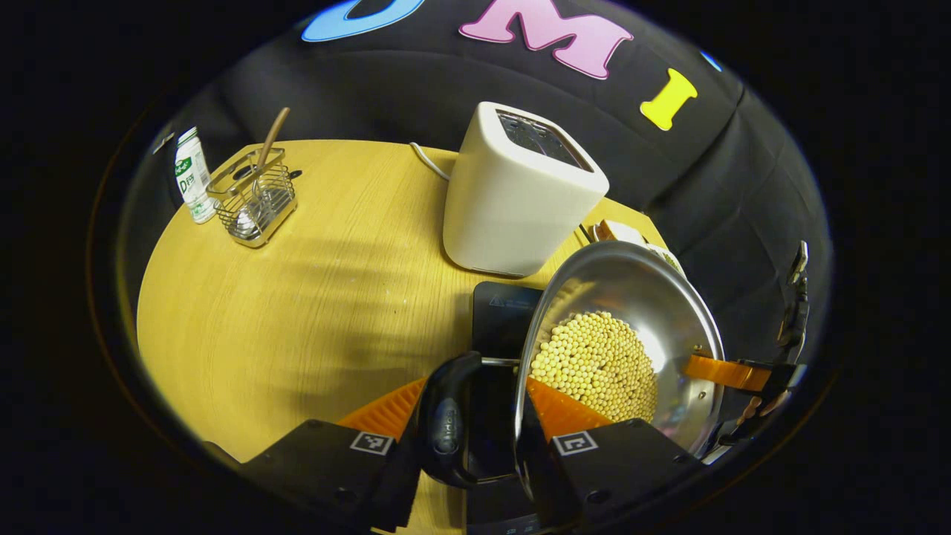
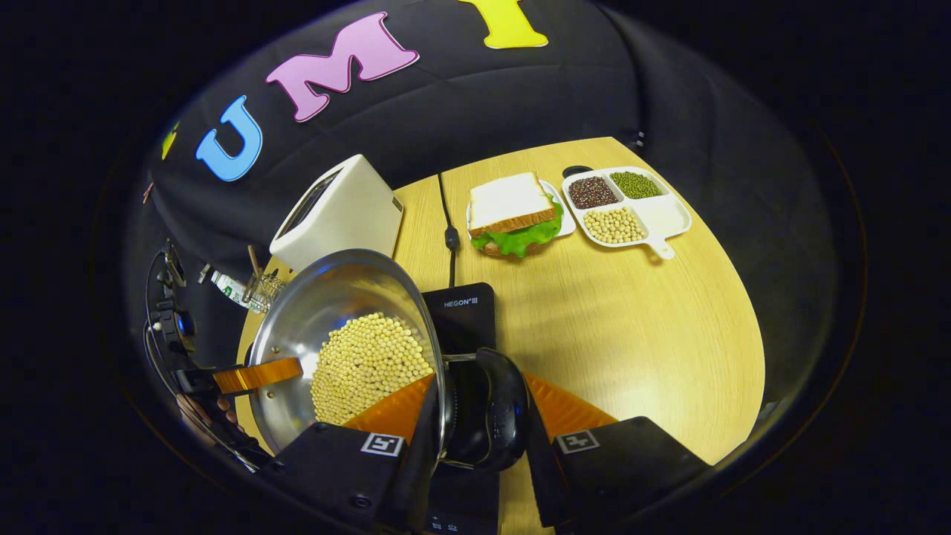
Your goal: First push the handle of the pot to place it horizontally, then grasp the pot with both hands and set it on the induction cooktop.
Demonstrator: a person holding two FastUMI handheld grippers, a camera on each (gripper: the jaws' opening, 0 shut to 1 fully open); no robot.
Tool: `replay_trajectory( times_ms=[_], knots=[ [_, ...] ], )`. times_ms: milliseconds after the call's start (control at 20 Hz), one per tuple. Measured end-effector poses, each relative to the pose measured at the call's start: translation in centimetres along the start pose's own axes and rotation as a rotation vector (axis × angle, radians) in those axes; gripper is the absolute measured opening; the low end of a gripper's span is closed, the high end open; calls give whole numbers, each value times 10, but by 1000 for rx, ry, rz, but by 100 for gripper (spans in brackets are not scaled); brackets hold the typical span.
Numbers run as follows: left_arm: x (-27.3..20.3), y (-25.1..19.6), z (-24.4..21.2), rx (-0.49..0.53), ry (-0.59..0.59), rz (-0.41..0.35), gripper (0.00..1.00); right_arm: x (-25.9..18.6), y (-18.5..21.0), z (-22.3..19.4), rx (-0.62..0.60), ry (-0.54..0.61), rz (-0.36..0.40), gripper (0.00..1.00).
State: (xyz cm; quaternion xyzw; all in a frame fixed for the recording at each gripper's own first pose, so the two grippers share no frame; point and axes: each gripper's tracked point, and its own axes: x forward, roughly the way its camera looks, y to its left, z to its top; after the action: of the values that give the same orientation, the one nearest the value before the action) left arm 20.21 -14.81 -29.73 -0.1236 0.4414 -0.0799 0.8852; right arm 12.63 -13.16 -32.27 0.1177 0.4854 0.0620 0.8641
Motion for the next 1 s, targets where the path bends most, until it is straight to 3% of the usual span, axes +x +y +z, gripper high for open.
replay_trajectory(
  times_ms=[100,150,200,400,600,1000],
  knots=[
    [-8,1,2,-12,-17,15,70,-3,1,6,2,-17,16,70],
    [-15,3,4,-17,-32,27,84,-10,3,8,3,-23,33,86],
    [-22,4,9,-26,-57,39,92,-13,5,10,4,-31,47,98],
    [-62,9,32,-46,-205,85,96,-36,7,27,-71,-126,41,99],
    [-127,2,60,-73,-399,112,96,-88,23,64,-186,-308,17,99],
    [-294,-19,103,159,-784,159,95,-247,59,108,-183,-749,-70,98]
  ],
)
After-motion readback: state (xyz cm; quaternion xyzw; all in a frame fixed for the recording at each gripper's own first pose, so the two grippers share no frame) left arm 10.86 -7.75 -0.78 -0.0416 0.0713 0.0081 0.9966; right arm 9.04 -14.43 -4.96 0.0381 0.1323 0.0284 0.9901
